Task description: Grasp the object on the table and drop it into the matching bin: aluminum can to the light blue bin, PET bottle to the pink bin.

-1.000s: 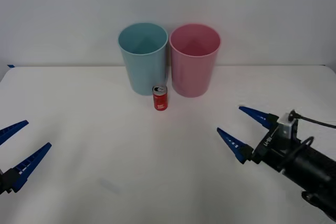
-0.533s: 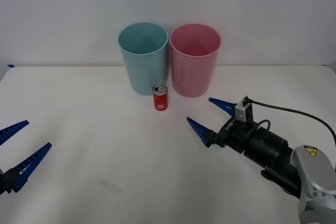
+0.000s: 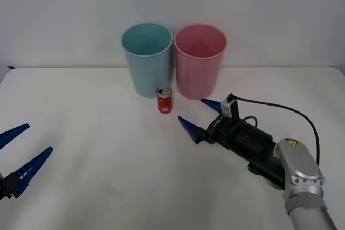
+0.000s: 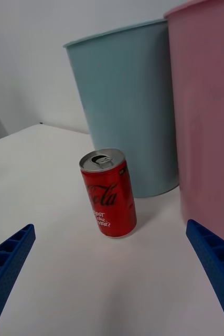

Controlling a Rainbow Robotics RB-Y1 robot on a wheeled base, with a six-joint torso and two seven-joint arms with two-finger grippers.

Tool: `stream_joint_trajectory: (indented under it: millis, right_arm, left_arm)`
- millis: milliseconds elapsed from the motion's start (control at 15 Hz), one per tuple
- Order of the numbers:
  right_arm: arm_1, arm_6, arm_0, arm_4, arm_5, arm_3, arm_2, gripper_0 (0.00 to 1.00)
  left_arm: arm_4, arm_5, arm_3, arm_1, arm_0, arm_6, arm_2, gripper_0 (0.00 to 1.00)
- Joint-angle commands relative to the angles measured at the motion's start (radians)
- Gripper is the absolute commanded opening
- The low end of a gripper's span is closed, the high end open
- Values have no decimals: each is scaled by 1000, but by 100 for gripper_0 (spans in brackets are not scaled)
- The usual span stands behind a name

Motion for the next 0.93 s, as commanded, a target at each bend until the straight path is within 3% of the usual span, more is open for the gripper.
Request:
stream_joint_trajectory:
  millis: [67,467,800,933]
  right_arm:
    - [30,31,-26,1,71,26,15,100]
    - [64,46,-57,3,252,33,122,100]
    - [87,86,-252,-16,280,293,119,100]
    - [89,167,-306,-16,301,368,84,100]
  left_arm:
    - [0,0,0,0,0,0,0,100]
    - [0,0,0,0,0,0,0,100]
    - [0,0,0,0,0,0,0,100]
    - [0,0,0,0,0,0,0,100]
